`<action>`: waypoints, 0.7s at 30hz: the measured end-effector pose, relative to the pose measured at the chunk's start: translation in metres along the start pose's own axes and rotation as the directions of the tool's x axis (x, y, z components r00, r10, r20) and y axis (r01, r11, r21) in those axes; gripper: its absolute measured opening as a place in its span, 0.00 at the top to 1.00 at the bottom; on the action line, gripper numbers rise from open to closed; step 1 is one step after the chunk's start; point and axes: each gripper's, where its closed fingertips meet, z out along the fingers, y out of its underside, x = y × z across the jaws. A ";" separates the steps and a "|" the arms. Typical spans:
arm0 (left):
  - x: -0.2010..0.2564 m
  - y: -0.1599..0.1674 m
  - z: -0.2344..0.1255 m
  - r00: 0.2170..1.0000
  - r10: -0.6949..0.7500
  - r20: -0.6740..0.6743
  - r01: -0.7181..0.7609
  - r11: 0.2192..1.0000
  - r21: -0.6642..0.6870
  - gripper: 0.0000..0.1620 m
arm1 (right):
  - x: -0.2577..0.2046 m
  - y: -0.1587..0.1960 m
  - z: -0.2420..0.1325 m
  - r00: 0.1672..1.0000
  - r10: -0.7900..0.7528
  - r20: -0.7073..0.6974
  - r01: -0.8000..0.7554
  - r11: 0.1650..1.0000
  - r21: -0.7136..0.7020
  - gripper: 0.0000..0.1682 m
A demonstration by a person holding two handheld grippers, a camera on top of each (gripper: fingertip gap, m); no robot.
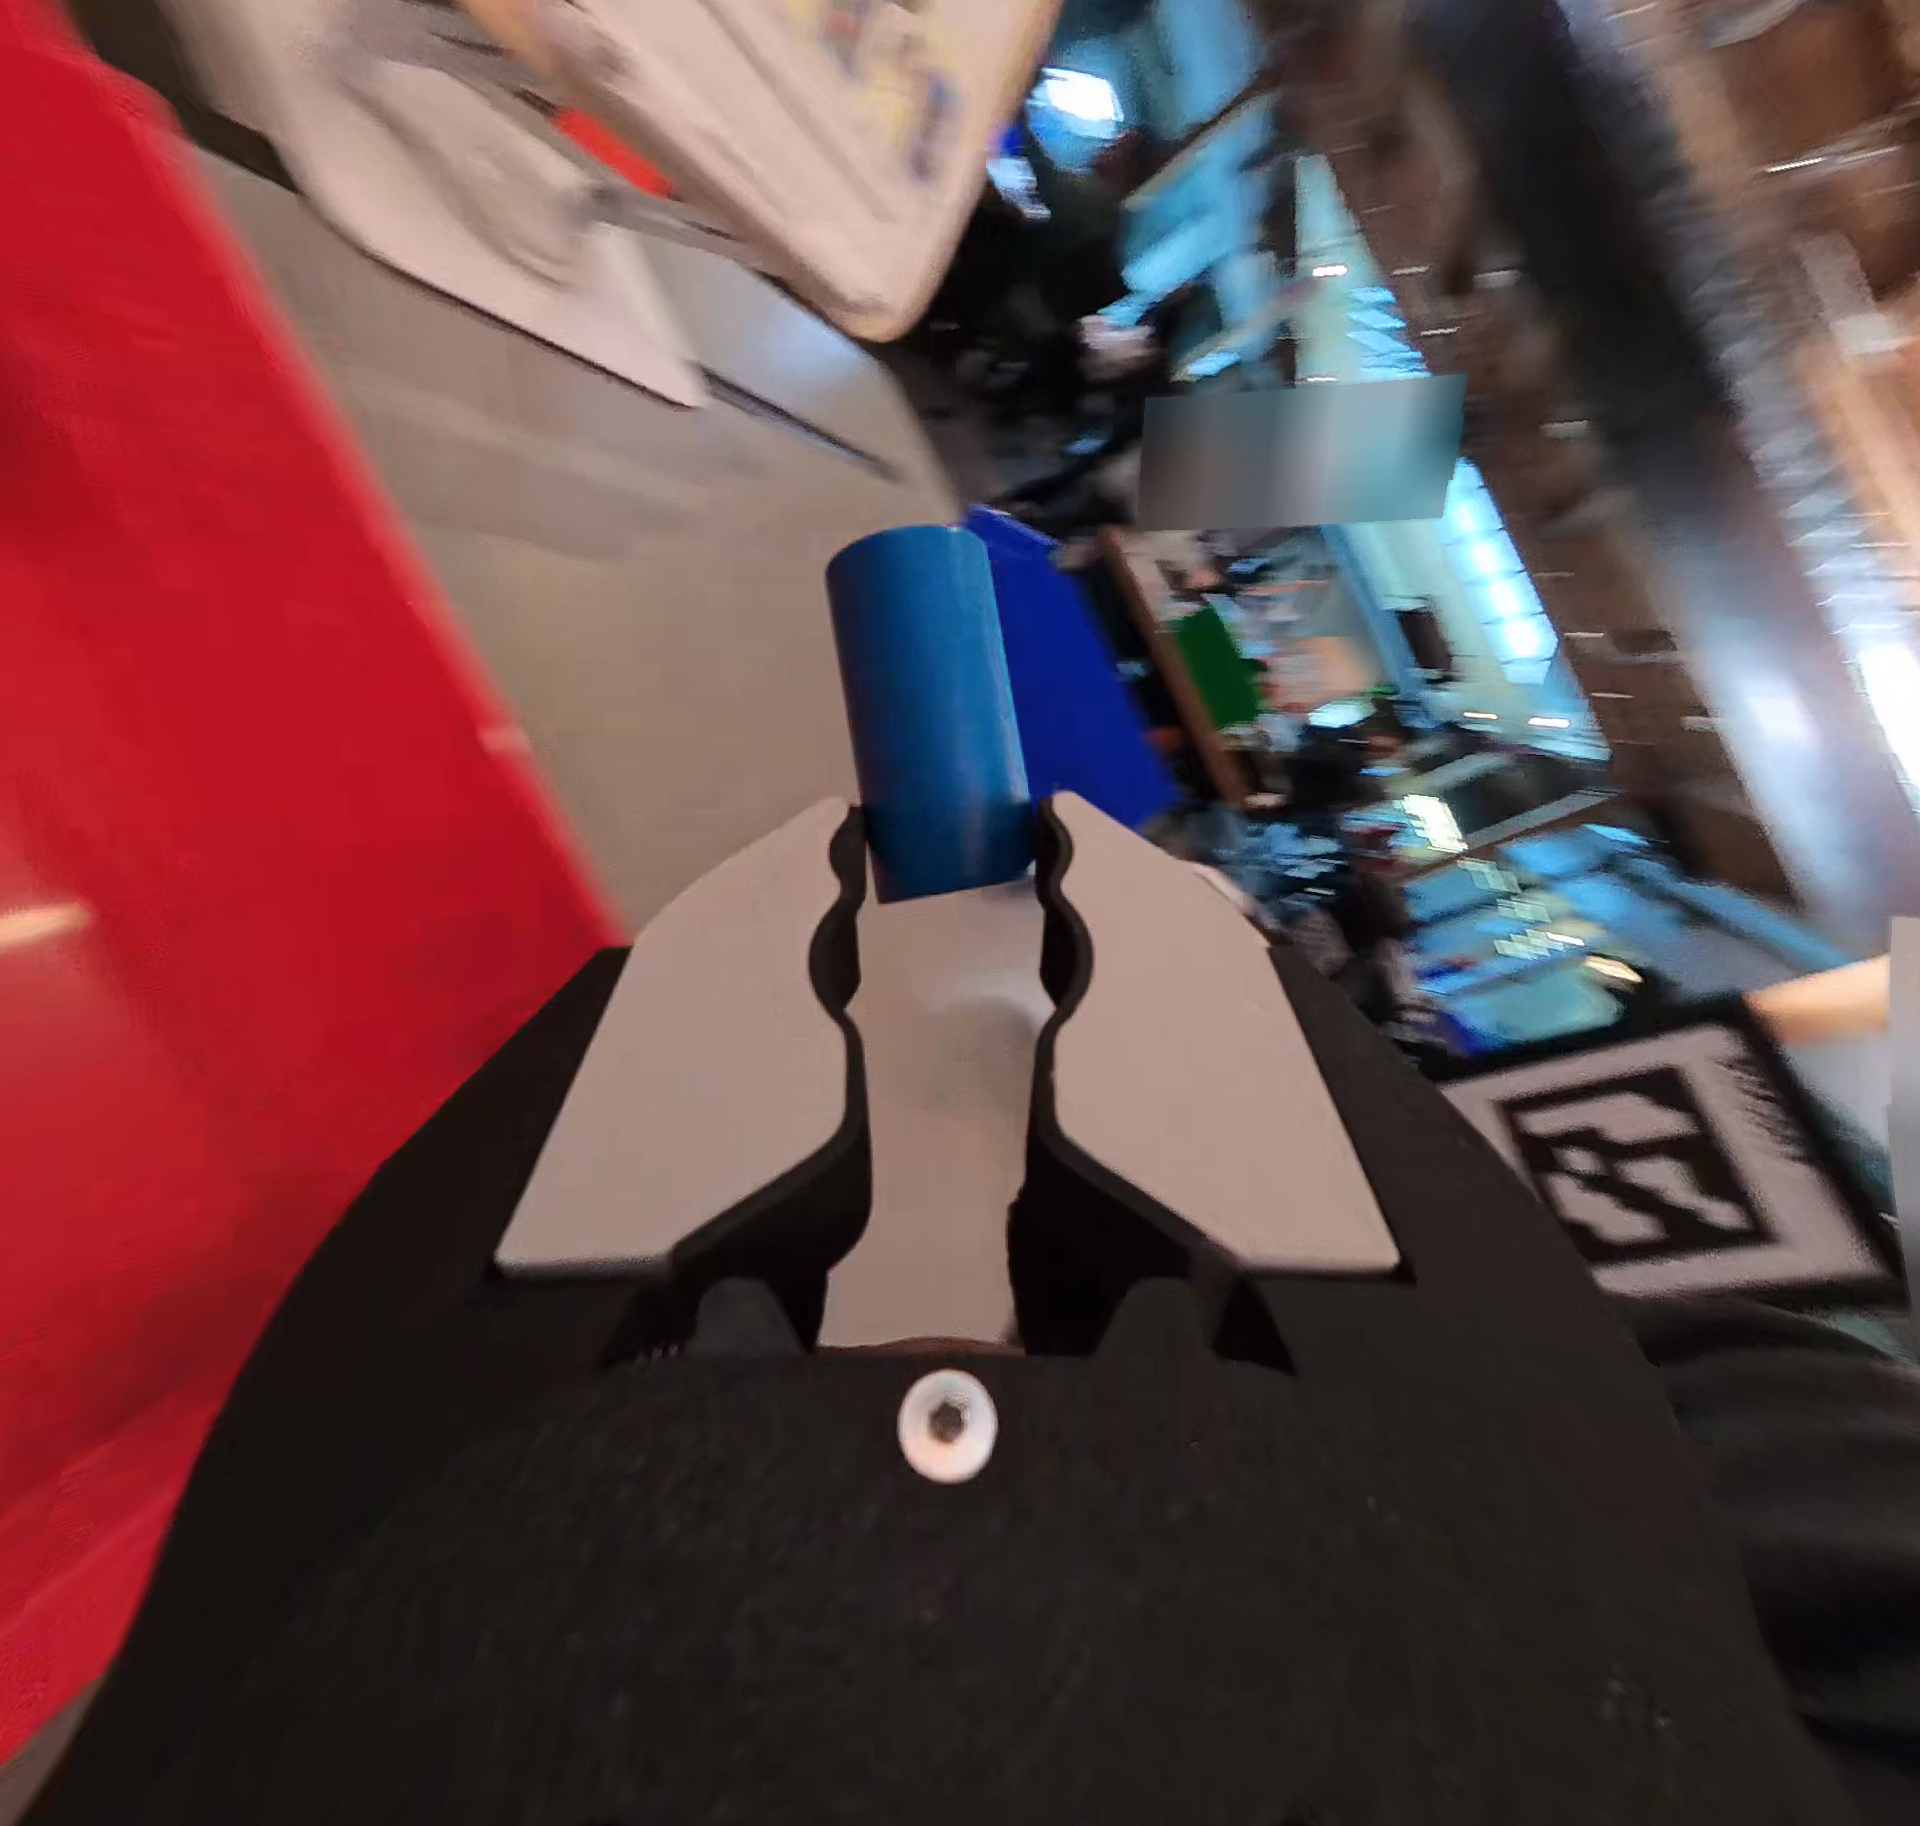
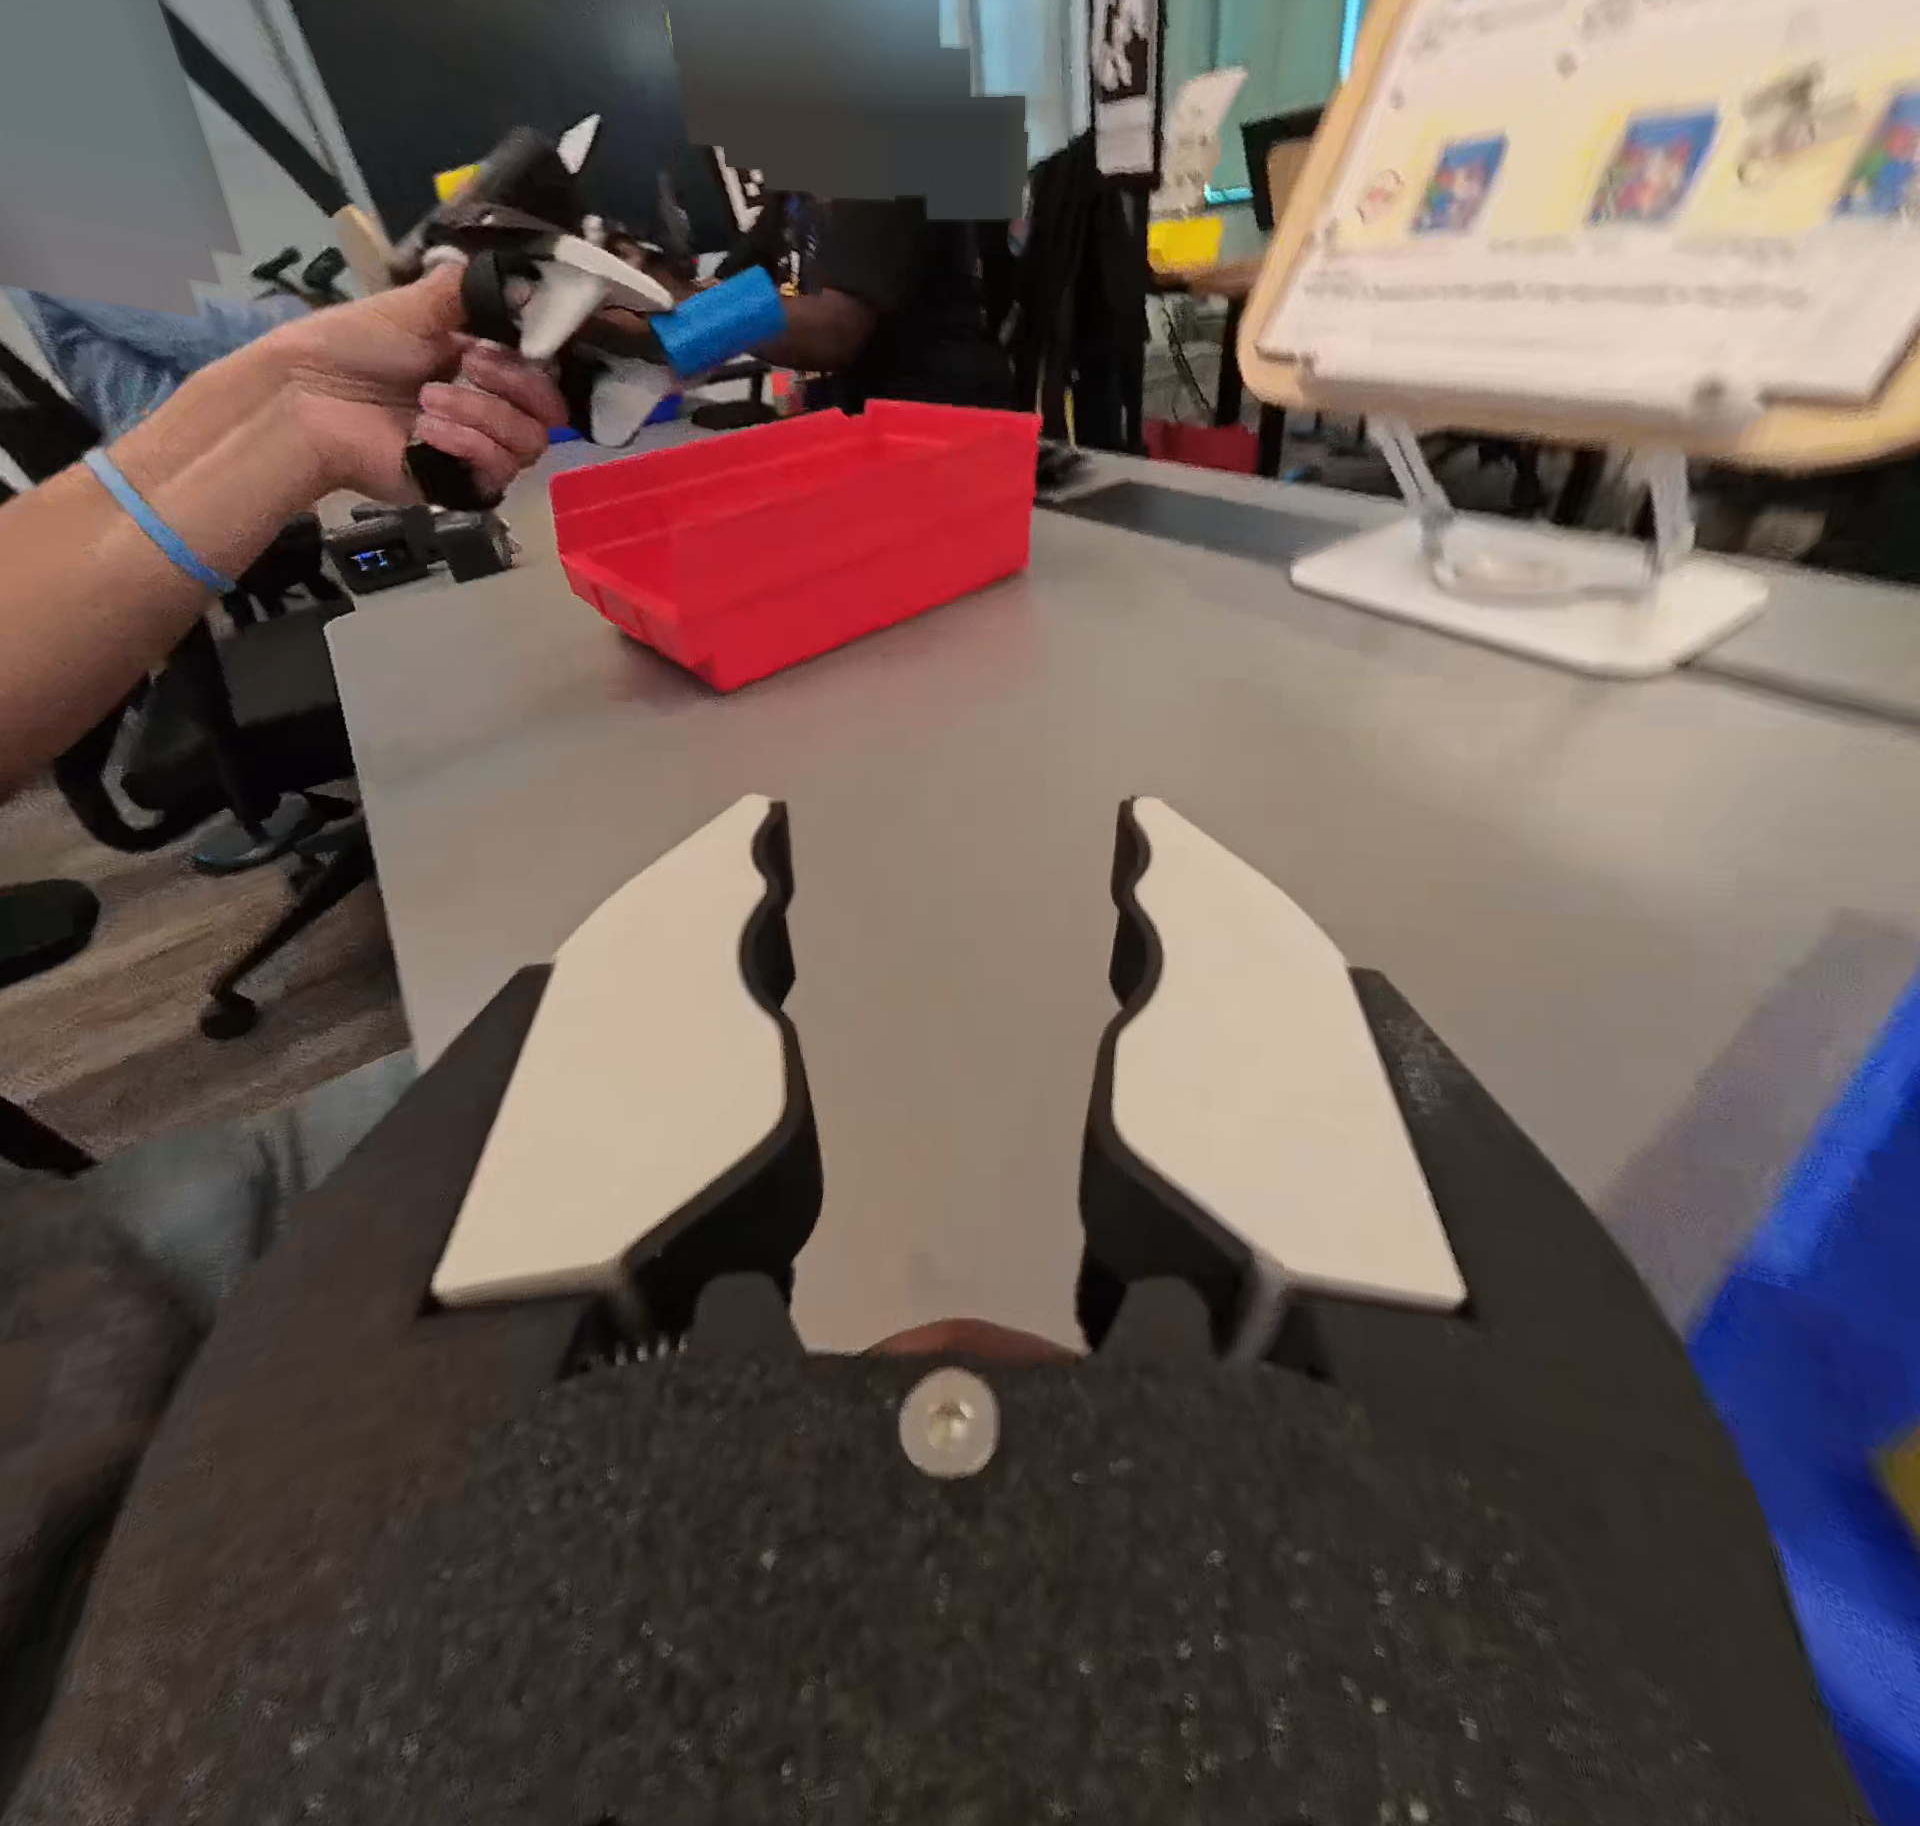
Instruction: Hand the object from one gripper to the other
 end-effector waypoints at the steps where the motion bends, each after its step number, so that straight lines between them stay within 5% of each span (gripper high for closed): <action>1: 0.015 0.008 0.015 0.997 -0.032 -0.072 0.031 0.999 -0.008 0.81 | -0.002 -0.009 0.013 0.999 -0.049 0.015 0.049 0.999 0.014 0.62; 6: 0.075 0.054 0.090 0.930 -0.180 -0.321 0.151 0.982 -0.113 0.81 | -0.023 -0.049 0.078 0.971 -0.213 0.107 0.207 0.976 0.067 0.57; 10: 0.098 0.082 0.134 0.885 -0.266 -0.383 0.207 0.960 -0.188 0.81 | -0.027 -0.063 0.115 0.958 -0.267 0.107 0.260 0.963 0.075 0.52; 21: 0.112 0.113 0.176 0.849 -0.356 -0.390 0.254 0.923 -0.291 0.81 | -0.017 -0.062 0.124 0.958 -0.266 0.107 0.256 0.962 0.100 0.58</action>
